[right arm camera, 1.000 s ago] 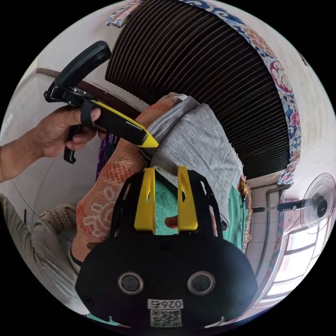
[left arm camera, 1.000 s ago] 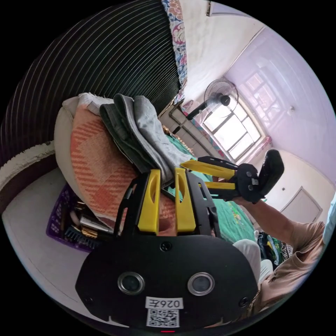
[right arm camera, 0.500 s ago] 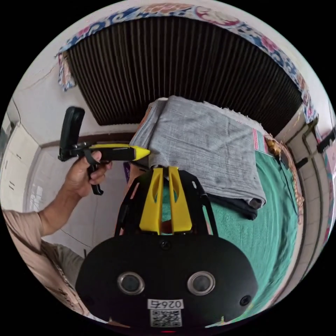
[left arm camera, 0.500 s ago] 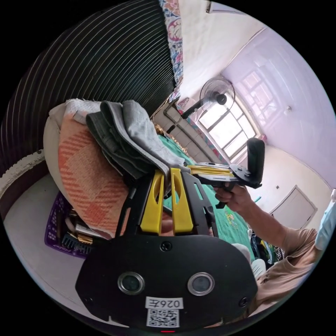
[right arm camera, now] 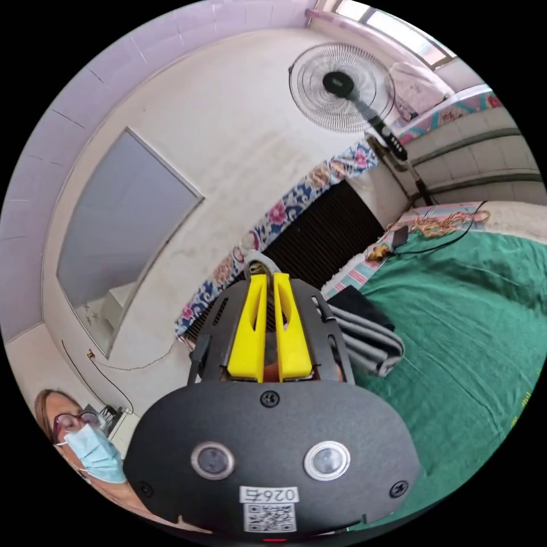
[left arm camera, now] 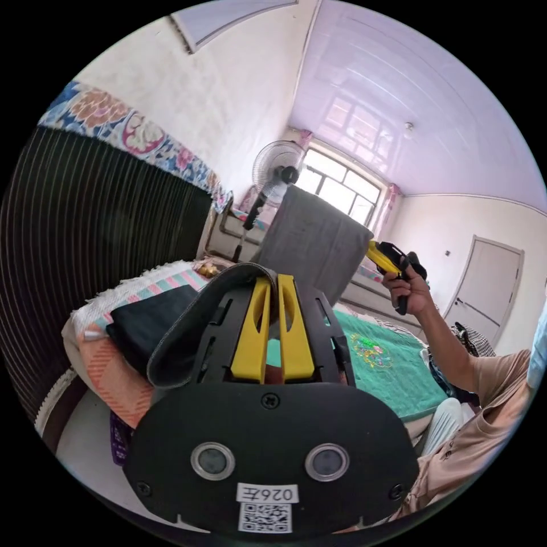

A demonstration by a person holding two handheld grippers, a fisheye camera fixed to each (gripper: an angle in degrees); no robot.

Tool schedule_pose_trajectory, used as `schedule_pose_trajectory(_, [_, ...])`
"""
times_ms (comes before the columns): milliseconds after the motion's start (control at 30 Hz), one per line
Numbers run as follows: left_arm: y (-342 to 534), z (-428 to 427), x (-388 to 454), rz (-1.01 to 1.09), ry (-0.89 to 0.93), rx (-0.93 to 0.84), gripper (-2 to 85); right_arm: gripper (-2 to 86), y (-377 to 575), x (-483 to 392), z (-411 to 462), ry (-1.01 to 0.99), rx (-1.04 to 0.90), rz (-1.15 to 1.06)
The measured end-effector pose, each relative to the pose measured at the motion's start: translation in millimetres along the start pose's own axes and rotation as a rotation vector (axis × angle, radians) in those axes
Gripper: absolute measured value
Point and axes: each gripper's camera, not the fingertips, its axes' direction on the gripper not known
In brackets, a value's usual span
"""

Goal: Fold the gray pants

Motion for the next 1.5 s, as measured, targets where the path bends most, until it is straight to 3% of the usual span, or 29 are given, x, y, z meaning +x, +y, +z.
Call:
schedule_pose_trajectory(200, [-28, 44, 77, 0.022, 0.231, 0.053, 0.0, -1.4, 128, 5, -216, 0.020, 0.234, -0.036])
schedule_pose_trajectory(367, [-45, 153, 171, 0.075, 0.445, -0.032, 0.0, -1.3, 272, 18, -364, 0.187, 0.347, -0.008])
schedule_pose_trajectory(567, [-73, 314, 305, 0.126, 0.696, -0.124, 0.1, -1.3, 402, 67, -471, 0.274, 0.537, 0.104])
schedule_pose_trajectory(767, [-105, 389, 389, 0.227, 0.809, -0.034, 0.7, -1.3, 511, 63, -543, 0.260, 0.778, -0.043])
schedule_pose_trajectory(900, [-69, 409, 359, 0.269, 0.778, -0.078, 1.7, -1.3, 613, 65, -552, 0.400, 0.844, -0.080])
schedule_pose_trajectory(1000, [-10, 456, 293, 0.198, 0.621, -0.337, 3.5, -1.3, 692, 99, -533, 0.654, 0.746, 0.116])
schedule_pose_trajectory(1067, [45, 508, 225, 0.053, 0.457, -0.632, 5.3, -1.1, 735, 152, -503, 0.896, 0.496, 0.362])
schedule_pose_trajectory(1133, [78, 529, 191, -0.022, 0.427, -0.759, 6.7, -1.0, 764, 184, -482, 0.974, 0.379, 0.469])
schedule_pose_trajectory(1200, [90, 527, 173, -0.086, 0.427, -0.739, 6.4, -1.0, 788, 183, -485, 0.944, 0.465, 0.499])
schedule_pose_trajectory(1333, [73, 495, 149, -0.161, 0.345, -0.527, 7.4, -0.8, 773, 137, -449, 1.150, 0.494, 0.387])
schedule_pose_trajectory(1500, [58, 527, 159, -0.121, 0.310, -0.639, 15.9, 0.2, 709, 124, -354, 1.090, 0.327, 0.218])
